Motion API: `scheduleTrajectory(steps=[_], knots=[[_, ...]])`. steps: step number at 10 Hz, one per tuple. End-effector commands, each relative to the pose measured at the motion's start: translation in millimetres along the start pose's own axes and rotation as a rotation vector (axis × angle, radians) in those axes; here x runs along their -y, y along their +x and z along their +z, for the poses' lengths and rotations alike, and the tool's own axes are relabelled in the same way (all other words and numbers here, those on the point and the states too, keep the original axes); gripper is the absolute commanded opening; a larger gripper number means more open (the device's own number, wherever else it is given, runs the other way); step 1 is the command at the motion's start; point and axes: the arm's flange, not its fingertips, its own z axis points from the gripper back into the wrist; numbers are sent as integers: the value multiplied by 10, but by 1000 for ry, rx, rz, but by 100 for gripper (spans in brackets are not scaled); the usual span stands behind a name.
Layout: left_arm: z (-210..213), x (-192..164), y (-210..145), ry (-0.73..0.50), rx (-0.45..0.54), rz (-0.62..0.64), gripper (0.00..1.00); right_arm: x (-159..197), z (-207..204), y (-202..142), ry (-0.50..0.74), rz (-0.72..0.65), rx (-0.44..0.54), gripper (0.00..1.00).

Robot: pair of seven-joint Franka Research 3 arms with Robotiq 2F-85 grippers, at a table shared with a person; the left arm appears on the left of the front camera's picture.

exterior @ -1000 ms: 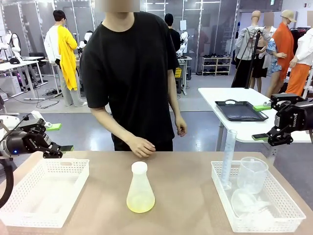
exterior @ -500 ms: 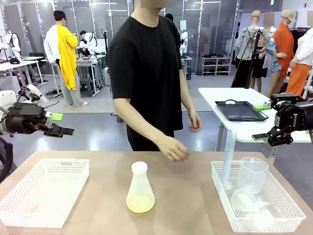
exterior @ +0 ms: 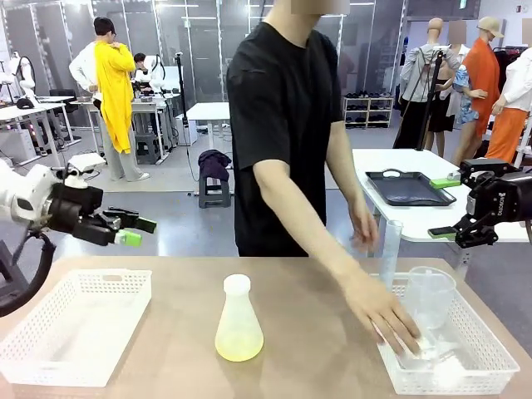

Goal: Prepare the solutions needed for the experiment.
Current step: When the human places the Big flask in the center of the table, pick up the Big flask and place it in the left Organizing basket.

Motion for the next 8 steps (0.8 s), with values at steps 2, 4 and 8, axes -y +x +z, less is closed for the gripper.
scheduleTrajectory(steps=[2,4,8], knots=[[0,0,0,0,0,0,100,-6,9,6,-3,14,-4,100],[0,0,0,0,0,0,100,-6,9,6,-3,14,-4,100],[-23,33,-39,9,-12,-11,100,-6,9,6,-3,14,-4,100]])
